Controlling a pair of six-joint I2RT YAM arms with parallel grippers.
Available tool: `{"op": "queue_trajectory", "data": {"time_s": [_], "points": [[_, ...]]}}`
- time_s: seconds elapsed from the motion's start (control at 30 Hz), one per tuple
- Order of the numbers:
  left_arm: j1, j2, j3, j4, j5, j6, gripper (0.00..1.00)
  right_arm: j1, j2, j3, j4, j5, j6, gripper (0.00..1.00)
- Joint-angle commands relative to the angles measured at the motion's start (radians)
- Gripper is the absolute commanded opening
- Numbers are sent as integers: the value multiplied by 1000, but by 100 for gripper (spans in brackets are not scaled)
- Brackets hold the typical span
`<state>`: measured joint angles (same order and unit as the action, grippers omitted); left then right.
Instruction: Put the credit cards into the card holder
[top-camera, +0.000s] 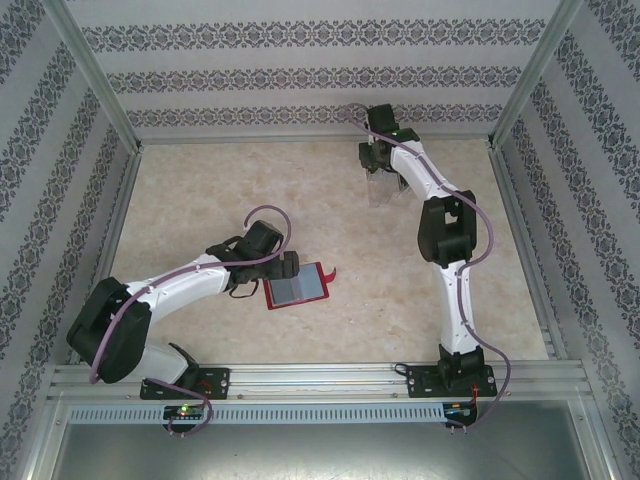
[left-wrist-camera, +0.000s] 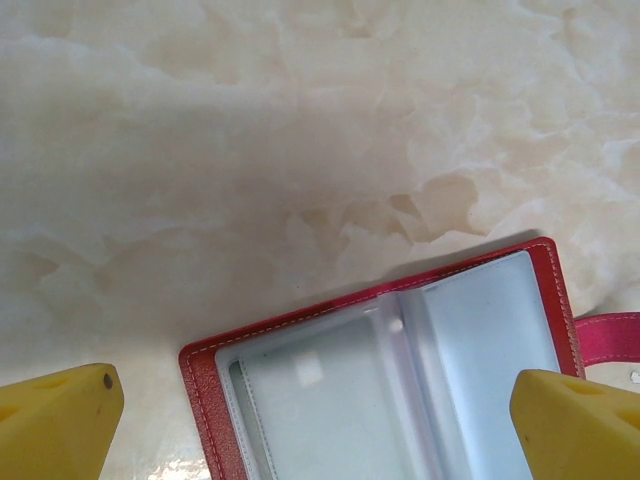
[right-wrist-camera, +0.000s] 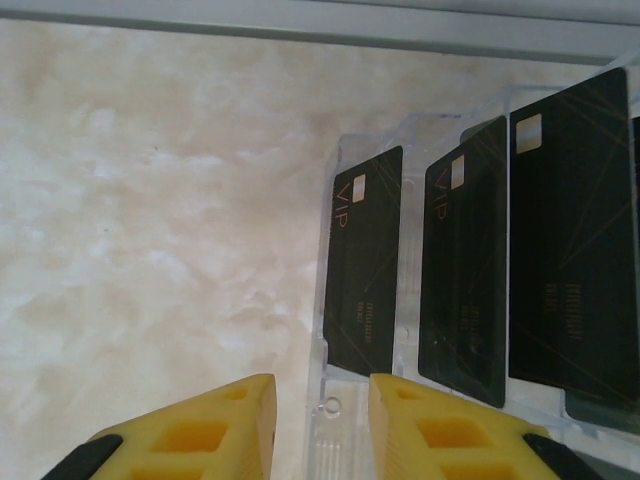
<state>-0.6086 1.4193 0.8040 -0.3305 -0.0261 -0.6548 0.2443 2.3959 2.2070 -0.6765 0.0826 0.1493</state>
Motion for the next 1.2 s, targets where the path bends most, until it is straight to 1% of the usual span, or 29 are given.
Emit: {"op": "queue_trajectory", "data": {"time_s": [0.0, 0.27, 0.43, 0.63, 0.8, 1.03, 1.17], "points": [[-2, 6, 23, -25, 5, 22, 100, -5, 45, 74, -50, 53, -17, 31], [-1, 1, 14, -22, 8, 19, 100, 0, 113, 137, -80, 127, -30, 32], [0, 1, 11, -19, 8, 16, 100, 2, 145, 191, -108, 143, -29, 33], [0, -7, 5, -16, 2, 16, 100, 6, 202, 286, -176, 138, -25, 36], [0, -12, -1, -13, 0, 17, 100, 7, 233, 325, -213, 134, -9, 37], [0, -11, -3, -9, -1, 17, 100, 21, 244, 329, -219, 117, -14, 36], [1, -5, -2, -5, -2, 15, 100, 29, 236, 329, -212, 115, -17, 32]]}}
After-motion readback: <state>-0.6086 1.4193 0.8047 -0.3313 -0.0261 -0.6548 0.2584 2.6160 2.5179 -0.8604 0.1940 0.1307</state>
